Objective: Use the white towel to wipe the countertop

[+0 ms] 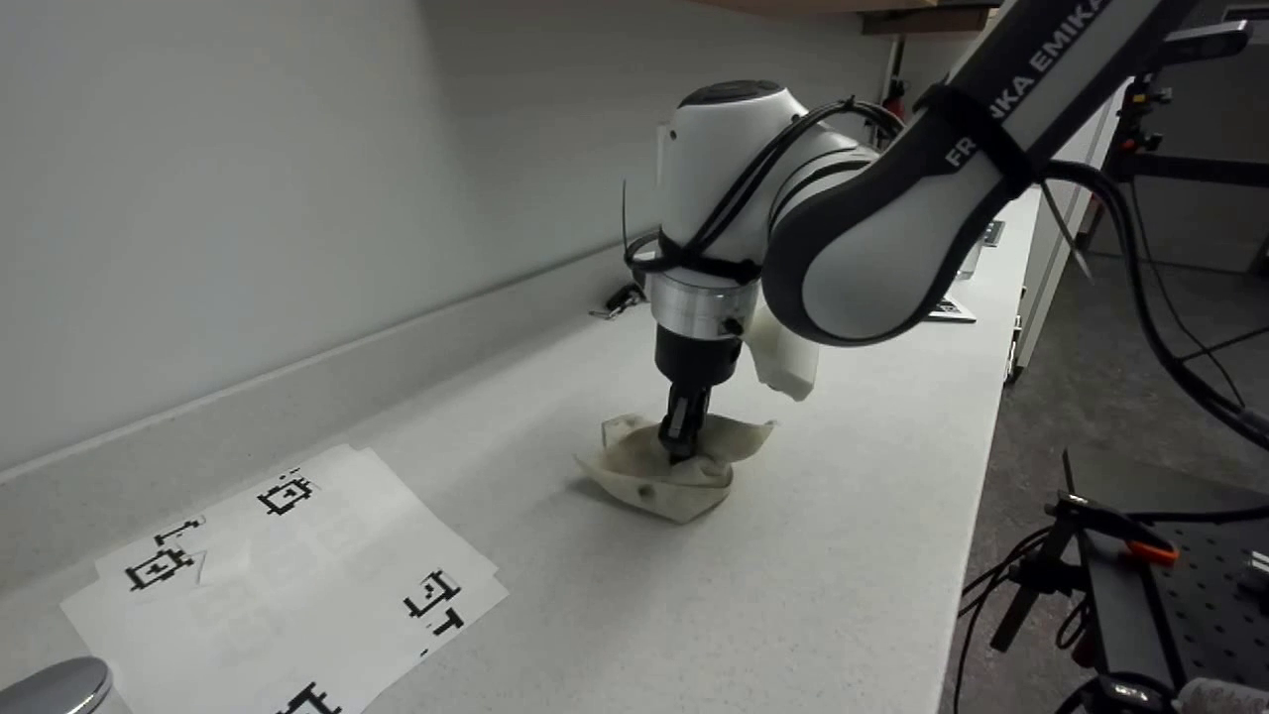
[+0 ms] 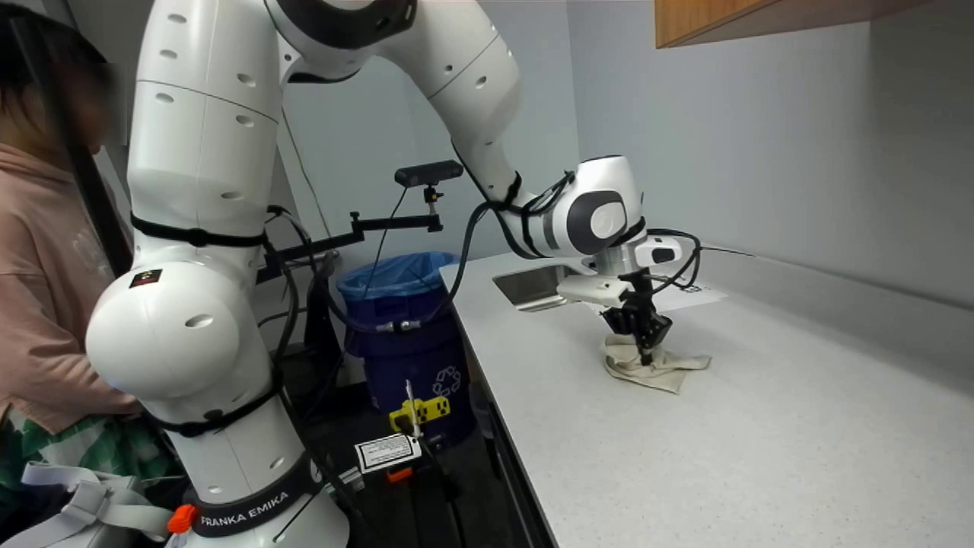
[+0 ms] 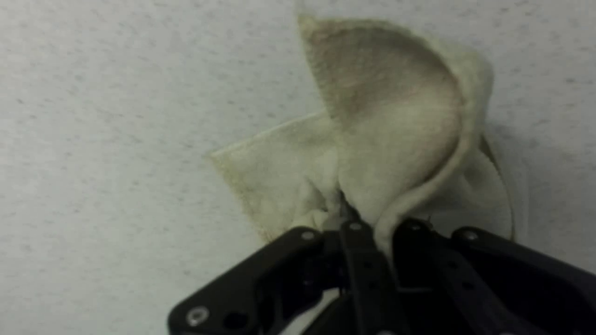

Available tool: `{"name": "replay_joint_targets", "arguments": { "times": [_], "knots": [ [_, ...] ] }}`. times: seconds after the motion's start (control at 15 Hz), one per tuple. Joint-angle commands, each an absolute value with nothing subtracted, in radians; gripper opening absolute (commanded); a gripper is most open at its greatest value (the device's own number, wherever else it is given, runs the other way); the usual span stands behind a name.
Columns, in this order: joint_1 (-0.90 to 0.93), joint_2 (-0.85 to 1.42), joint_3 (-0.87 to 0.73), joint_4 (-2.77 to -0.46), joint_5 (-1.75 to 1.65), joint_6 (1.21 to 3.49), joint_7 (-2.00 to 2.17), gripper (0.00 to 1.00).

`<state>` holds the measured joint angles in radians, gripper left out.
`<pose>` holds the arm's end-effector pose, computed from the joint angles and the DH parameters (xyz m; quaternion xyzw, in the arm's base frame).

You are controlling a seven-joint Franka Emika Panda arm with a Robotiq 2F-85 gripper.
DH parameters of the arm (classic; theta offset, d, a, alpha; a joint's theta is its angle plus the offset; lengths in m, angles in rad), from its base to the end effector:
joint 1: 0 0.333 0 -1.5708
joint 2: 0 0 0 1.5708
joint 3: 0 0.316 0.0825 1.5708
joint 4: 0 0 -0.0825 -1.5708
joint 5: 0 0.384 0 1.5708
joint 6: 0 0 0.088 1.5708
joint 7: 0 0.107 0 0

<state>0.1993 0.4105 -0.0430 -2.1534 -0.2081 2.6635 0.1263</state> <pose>0.5703 0.0960 0.2152 0.9912 0.1068 0.0571 0.0533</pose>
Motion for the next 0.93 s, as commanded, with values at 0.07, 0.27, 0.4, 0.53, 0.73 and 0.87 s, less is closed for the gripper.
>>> {"name": "replay_joint_targets", "arguments": {
  "times": [0.07, 0.27, 0.4, 0.53, 0.73, 0.87],
  "knots": [
    [0.097, 0.41, -0.122, -2.168, -0.207, 2.662, 0.134, 0.02],
    [0.032, 0.41, -0.178, -2.175, -0.202, 2.662, 0.148, 0.02],
    [-0.008, 0.41, -0.199, -2.169, -0.183, 2.654, 0.153, 0.02],
    [-0.028, 0.414, -0.21, -2.157, -0.178, 2.646, 0.162, 0.02],
    [-0.012, 0.42, -0.203, -2.141, -0.191, 2.637, 0.18, 0.02],
    [0.022, 0.416, -0.18, -2.142, -0.206, 2.637, 0.186, 0.02]
  ]
}}
